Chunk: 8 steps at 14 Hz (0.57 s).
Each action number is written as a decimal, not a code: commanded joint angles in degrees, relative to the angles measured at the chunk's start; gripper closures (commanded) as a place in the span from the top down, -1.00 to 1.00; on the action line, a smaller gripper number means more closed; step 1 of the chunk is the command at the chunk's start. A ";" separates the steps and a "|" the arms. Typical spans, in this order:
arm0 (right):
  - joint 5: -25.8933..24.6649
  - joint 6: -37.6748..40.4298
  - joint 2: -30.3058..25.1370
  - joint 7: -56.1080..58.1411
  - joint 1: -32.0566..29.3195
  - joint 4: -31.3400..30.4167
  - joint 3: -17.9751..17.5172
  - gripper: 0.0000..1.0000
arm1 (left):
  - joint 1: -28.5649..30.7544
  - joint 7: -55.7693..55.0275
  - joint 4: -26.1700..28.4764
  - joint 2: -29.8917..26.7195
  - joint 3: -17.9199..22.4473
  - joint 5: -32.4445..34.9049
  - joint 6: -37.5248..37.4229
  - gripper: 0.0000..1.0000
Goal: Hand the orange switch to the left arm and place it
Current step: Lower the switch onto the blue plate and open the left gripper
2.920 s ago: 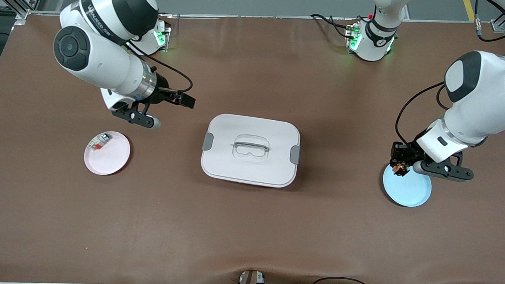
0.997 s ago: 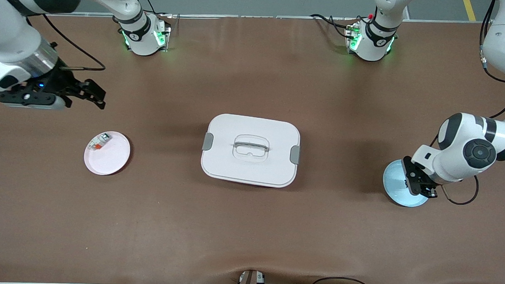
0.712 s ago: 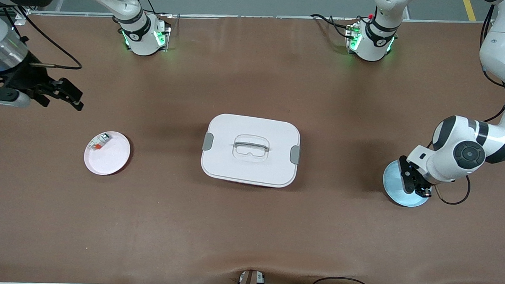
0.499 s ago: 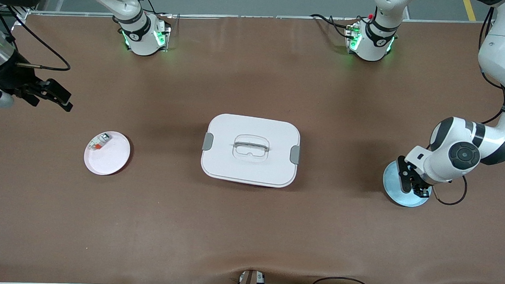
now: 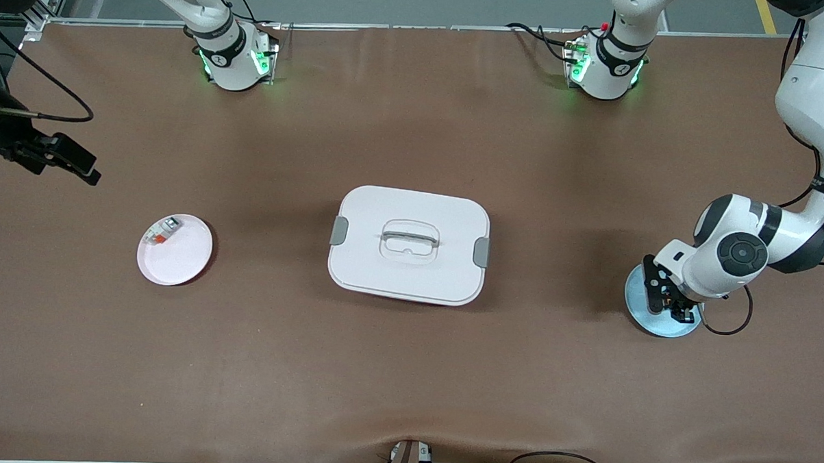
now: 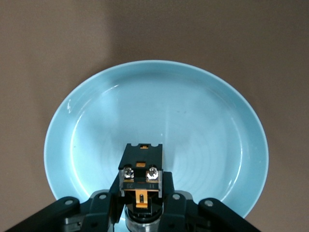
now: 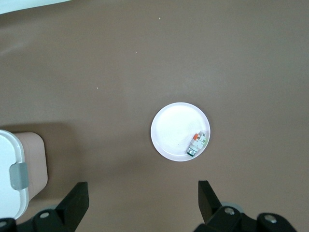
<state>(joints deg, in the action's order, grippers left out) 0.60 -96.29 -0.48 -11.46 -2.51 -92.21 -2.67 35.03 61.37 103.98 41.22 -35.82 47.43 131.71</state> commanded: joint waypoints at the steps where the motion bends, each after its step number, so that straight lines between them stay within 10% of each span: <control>1: 1.07 1.72 1.72 0.56 -1.80 3.35 -1.46 1.00 | 0.48 -3.97 0.43 -0.17 -0.39 1.70 0.48 0.99; 8: 0.19 2.77 1.80 0.65 0.49 3.18 -1.37 1.00 | 0.91 -10.91 -0.53 -7.63 -1.71 -6.45 -0.31 1.00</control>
<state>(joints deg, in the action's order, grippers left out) 0.73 -94.78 0.60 -11.43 -2.27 -90.49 -3.79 35.31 52.03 102.33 38.29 -36.62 44.85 132.01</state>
